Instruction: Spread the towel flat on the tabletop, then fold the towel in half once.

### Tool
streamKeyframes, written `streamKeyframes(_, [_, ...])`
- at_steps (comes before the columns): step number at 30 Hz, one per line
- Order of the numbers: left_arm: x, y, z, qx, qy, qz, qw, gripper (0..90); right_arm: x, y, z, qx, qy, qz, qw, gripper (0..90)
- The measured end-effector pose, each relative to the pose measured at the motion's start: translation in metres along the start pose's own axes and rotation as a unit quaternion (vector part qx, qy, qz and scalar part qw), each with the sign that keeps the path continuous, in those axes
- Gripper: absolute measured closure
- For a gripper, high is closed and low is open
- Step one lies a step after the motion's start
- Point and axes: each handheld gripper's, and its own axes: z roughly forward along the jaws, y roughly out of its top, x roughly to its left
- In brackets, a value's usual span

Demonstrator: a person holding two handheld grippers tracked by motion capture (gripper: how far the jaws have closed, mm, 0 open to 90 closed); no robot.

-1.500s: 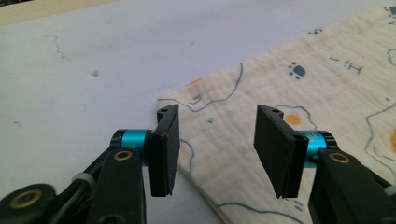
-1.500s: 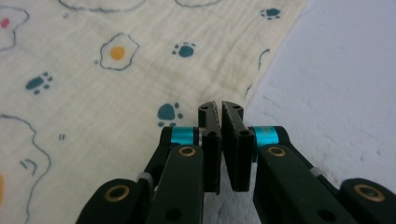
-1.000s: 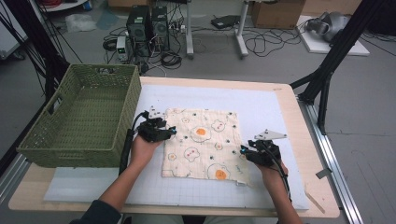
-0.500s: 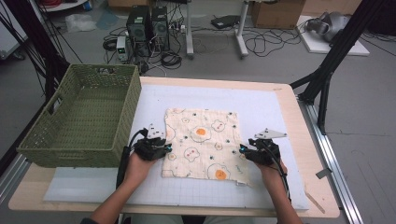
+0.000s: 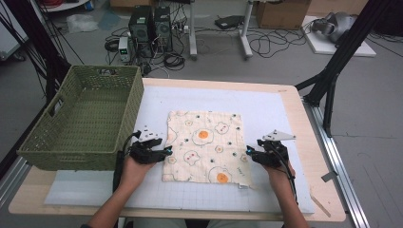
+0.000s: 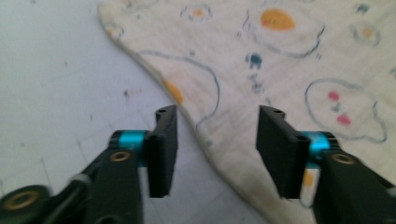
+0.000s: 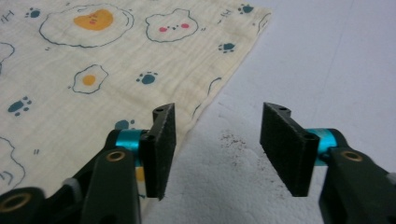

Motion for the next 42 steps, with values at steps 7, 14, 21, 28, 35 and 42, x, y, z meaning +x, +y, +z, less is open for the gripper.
streamKeyframes(7, [0.001, 0.012, -0.005, -0.067, 0.005, -0.026, 0.9974, 13.4, -0.004, 0.005, -0.014, -0.042, -0.013, -0.029, 0.9986, 19.1])
streamKeyframes(14, [0.003, 0.014, -0.014, -0.093, -0.023, -0.023, 0.9951, 14.8, -0.01, 0.005, -0.019, -0.065, 0.0, -0.02, 0.9977, 11.8])
streamKeyframes(21, [0.004, 0.014, -0.014, -0.093, -0.025, -0.024, 0.995, 14.8, -0.008, 0.007, -0.021, -0.064, 0.0, -0.034, 0.9974, 11.8])
streamKeyframes(28, [-0.001, 0.016, -0.016, -0.091, -0.028, -0.019, 0.9953, 14.8, -0.01, 0.007, -0.023, -0.071, 0.016, -0.031, 0.9969, 11.7])
streamKeyframes(35, [0.001, 0.016, -0.017, -0.089, -0.016, -0.021, 0.9957, 14.7, -0.01, 0.006, -0.022, -0.069, 0.018, -0.03, 0.997, 11.8])
streamKeyframes(42, [0.005, 0.016, -0.017, -0.086, -0.01, -0.03, 0.9958, 14.7, -0.011, 0.006, -0.021, -0.065, 0.022, -0.025, 0.9973, 11.8])
